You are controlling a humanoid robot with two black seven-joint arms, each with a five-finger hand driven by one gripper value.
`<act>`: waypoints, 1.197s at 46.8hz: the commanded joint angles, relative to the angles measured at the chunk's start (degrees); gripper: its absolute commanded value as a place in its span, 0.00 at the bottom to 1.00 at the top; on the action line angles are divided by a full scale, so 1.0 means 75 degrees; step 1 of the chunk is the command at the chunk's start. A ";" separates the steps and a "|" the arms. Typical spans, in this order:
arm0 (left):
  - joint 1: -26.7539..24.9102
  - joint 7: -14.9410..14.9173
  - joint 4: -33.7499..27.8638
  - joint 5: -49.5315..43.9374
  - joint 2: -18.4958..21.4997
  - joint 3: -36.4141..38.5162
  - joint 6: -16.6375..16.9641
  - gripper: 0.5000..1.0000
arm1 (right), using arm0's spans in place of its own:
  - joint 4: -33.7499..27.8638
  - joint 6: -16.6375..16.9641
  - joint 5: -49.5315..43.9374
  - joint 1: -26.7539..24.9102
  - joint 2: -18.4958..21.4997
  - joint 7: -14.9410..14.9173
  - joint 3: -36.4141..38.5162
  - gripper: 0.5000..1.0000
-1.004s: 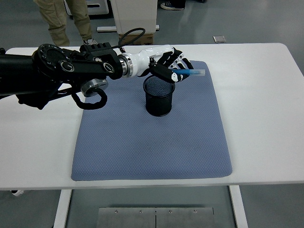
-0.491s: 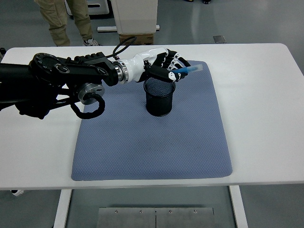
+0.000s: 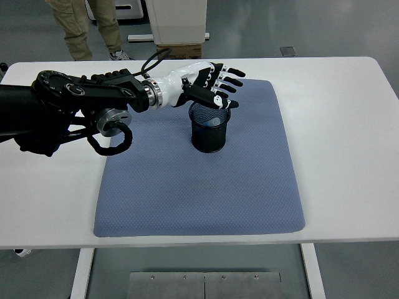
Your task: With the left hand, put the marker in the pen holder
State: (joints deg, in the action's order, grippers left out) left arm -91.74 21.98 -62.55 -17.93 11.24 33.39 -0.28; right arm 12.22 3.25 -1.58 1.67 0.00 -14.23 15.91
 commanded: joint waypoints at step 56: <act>0.4086 0.0080 0.4132 0.0903 0.2005 -0.3736 0.0074 1.00 | 0.0000 0.0000 0.0000 0.0000 0.0000 0.0011 0.0000 1.00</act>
State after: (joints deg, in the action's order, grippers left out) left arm -62.83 22.13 -32.41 -10.98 26.25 6.40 2.21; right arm 12.22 3.25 -1.58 1.66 0.00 -14.22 15.90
